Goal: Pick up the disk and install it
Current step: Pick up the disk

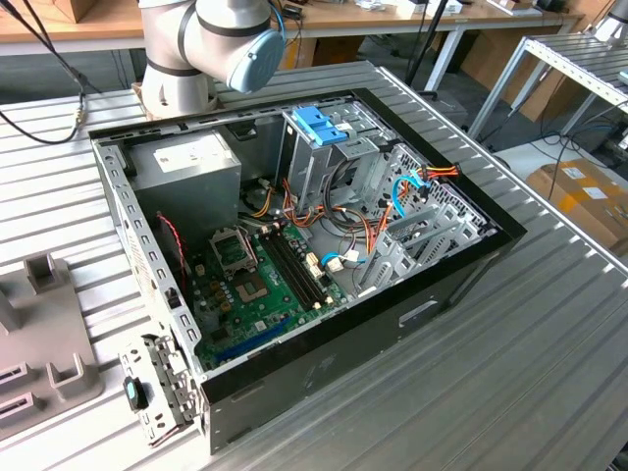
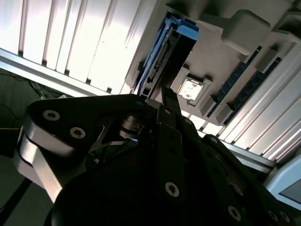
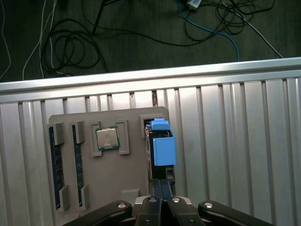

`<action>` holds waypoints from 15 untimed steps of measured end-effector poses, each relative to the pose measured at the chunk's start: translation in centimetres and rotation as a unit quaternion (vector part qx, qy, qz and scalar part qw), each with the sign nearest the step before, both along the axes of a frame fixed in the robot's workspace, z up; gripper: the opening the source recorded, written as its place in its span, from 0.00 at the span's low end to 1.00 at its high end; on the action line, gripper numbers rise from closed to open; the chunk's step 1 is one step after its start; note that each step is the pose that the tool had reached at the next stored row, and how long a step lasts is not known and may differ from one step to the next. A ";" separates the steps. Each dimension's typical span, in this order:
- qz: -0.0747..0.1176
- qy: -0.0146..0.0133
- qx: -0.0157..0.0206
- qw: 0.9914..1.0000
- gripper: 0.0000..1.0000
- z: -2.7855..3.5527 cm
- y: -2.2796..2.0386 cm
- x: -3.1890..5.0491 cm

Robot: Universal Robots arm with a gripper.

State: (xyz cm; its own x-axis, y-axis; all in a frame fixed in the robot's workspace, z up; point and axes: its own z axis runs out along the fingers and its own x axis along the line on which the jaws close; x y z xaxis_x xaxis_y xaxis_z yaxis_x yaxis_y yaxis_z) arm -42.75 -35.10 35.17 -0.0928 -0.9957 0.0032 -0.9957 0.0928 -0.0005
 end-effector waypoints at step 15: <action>0.000 0.000 0.000 1.000 0.24 -0.18 0.00 0.00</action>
State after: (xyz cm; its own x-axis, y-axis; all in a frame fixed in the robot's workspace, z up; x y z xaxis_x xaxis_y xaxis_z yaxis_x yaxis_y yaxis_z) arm -42.75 -35.10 34.99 -0.0919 -0.9958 0.0033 -0.9958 0.0919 -0.0006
